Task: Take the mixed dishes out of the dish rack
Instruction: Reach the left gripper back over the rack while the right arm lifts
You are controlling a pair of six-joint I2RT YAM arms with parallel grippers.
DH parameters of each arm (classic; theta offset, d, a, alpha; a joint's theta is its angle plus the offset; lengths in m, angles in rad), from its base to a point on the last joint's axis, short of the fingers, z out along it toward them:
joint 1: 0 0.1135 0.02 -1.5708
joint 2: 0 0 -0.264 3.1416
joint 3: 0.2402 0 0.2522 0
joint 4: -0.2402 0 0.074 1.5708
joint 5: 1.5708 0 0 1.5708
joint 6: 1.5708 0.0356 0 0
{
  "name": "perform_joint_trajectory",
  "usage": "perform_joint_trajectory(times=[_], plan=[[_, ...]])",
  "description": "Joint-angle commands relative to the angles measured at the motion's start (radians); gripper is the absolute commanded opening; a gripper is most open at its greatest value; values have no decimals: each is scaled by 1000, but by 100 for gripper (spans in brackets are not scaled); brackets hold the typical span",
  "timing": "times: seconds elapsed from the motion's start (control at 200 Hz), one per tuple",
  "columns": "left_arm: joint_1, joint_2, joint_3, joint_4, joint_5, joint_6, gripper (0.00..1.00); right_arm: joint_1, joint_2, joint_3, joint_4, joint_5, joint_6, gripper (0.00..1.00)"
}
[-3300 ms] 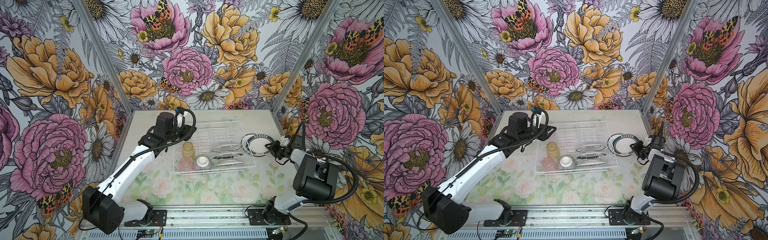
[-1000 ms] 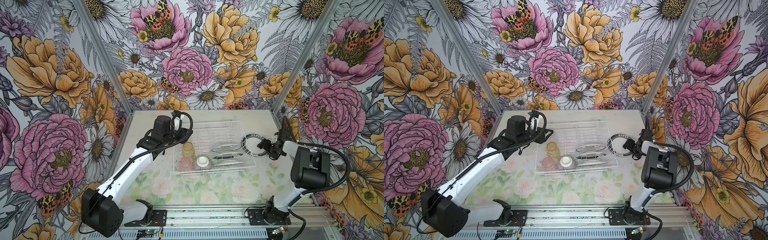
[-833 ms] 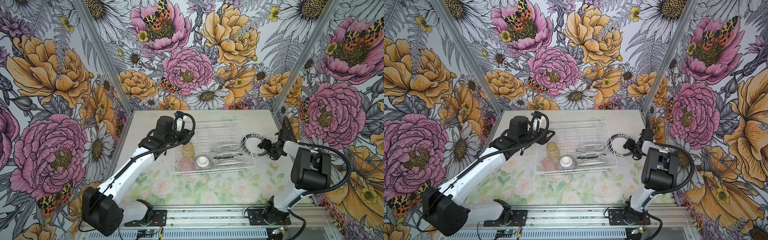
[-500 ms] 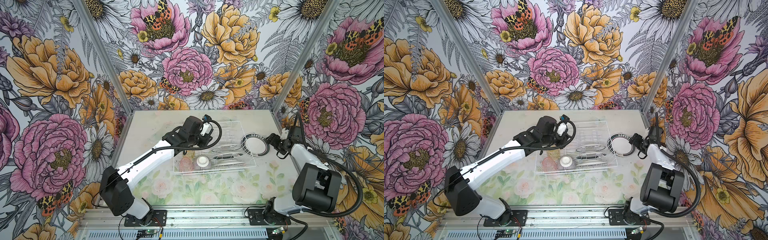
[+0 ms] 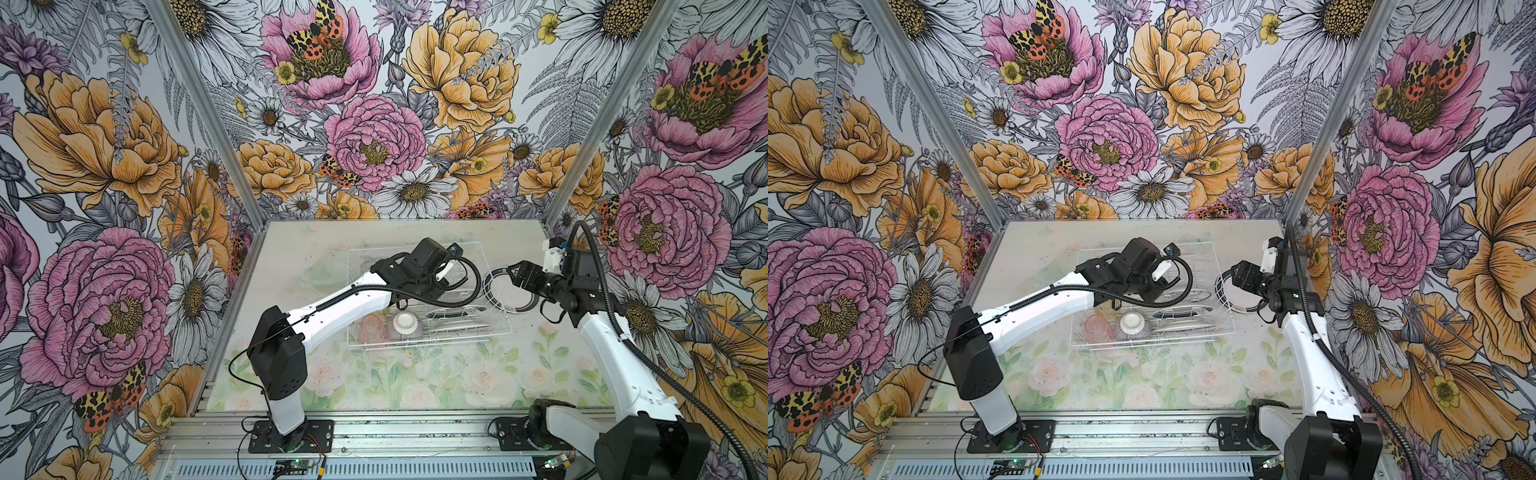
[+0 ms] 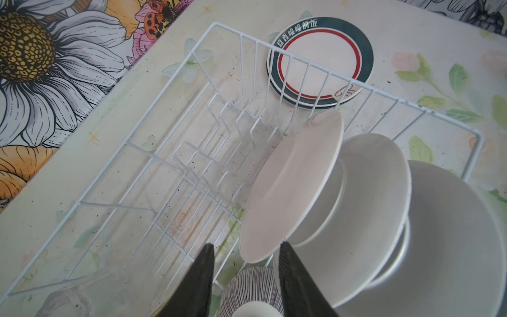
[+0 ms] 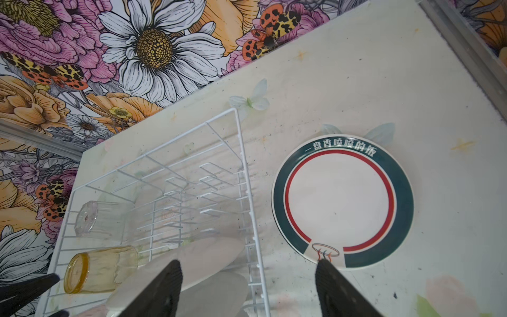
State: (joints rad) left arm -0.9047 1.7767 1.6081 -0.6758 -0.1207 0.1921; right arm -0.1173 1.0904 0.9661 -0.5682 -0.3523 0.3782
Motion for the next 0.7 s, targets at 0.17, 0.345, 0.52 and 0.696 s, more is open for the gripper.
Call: perform_joint_trajectory(times=[0.17,0.345,0.52,0.696], plan=[[-48,83,74,-15,-81,130,46,62,-16,46,-21,3,16,78],[-54,107,89,-14,-80,172,47,69,-6,47,-21,4,12,78],[-54,125,105,-15,-120,196,48,69,-11,48,-21,10,8,78],[-50,147,123,-19,-97,223,47,69,-15,48,-19,10,7,78]])
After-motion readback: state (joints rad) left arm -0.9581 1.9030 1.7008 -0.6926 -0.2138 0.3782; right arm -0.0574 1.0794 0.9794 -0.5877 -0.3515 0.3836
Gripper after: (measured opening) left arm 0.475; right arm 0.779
